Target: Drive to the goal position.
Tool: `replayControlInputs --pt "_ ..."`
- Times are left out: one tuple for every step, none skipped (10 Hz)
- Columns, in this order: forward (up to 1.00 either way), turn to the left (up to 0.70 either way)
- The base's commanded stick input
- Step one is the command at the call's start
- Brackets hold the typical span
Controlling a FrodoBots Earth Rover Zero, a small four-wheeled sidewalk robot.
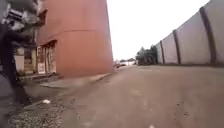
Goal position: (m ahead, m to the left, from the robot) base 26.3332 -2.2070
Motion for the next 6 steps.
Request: replayControlInputs --pt "0.5 -0.3" --pt "0.5 -0.5" --pt "0.5 -0.5" --pt "0.5 -0.44" --pt "0.5 0.0" --pt "0.5 0.0"
